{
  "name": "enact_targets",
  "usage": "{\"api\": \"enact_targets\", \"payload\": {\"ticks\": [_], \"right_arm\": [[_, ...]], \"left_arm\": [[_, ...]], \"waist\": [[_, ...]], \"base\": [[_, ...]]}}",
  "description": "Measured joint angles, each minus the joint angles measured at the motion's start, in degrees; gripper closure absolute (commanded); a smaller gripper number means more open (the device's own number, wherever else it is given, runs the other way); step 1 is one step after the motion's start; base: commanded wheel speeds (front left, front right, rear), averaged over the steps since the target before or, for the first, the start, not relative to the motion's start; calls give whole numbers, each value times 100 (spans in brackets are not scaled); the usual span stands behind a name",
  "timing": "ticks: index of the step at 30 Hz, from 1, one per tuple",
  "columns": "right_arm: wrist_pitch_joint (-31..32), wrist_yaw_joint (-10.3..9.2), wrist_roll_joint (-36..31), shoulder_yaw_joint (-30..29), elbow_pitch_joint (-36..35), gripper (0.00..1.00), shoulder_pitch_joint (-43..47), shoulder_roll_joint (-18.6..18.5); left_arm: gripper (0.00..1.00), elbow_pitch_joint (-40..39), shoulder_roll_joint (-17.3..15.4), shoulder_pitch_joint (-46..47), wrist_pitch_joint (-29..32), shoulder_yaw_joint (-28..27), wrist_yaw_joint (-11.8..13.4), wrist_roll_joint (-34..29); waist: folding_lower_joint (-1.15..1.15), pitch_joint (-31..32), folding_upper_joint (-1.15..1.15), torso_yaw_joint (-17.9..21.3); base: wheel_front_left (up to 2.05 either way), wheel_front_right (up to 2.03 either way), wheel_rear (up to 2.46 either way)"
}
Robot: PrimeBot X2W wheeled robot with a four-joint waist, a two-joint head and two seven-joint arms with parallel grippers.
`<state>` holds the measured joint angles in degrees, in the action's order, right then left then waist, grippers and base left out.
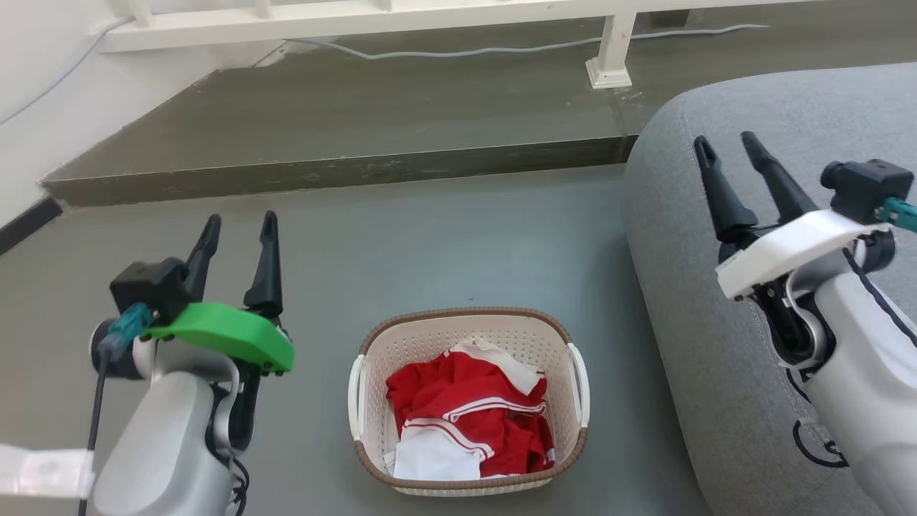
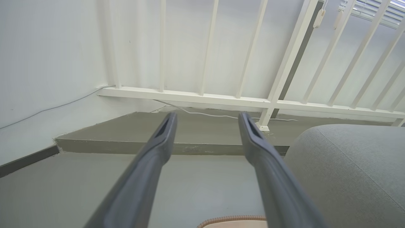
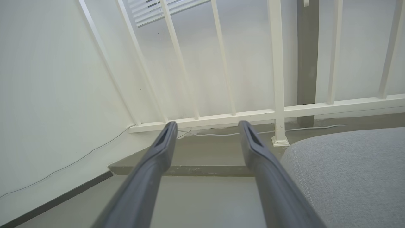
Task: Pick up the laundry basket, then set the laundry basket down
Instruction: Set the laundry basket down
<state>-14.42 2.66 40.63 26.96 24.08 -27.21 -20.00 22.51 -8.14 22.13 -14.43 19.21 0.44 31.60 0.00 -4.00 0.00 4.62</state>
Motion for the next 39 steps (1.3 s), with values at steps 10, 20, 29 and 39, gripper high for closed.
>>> {"api": "enact_targets", "payload": {"ticks": [10, 20, 29, 39], "right_arm": [[-1, -135, -553, -627, -738, 0, 928, 90], [-1, -177, -938, -1026, -1167, 0, 1425, 213], [-1, -122, -1223, -1183, -1272, 0, 1784, 319], [-1, -41, -1382, -1367, -1390, 0, 1972, 469]], "left_arm": [[0, -661, 222, -725, 0, -322, 109, -447], [0, -1047, 314, -1062, 0, -530, 97, -651], [0, -1206, 381, -1310, 0, -617, 1, -826], [0, -1294, 433, -1438, 0, -711, -108, -920]], "waist": [[0, 23, 0, -65], [0, 36, 0, -93], [0, 36, 0, -105], [0, -6, 0, -132]], "base": [[0, 0, 0], [0, 0, 0], [0, 0, 0], [0, 0, 0]]}}
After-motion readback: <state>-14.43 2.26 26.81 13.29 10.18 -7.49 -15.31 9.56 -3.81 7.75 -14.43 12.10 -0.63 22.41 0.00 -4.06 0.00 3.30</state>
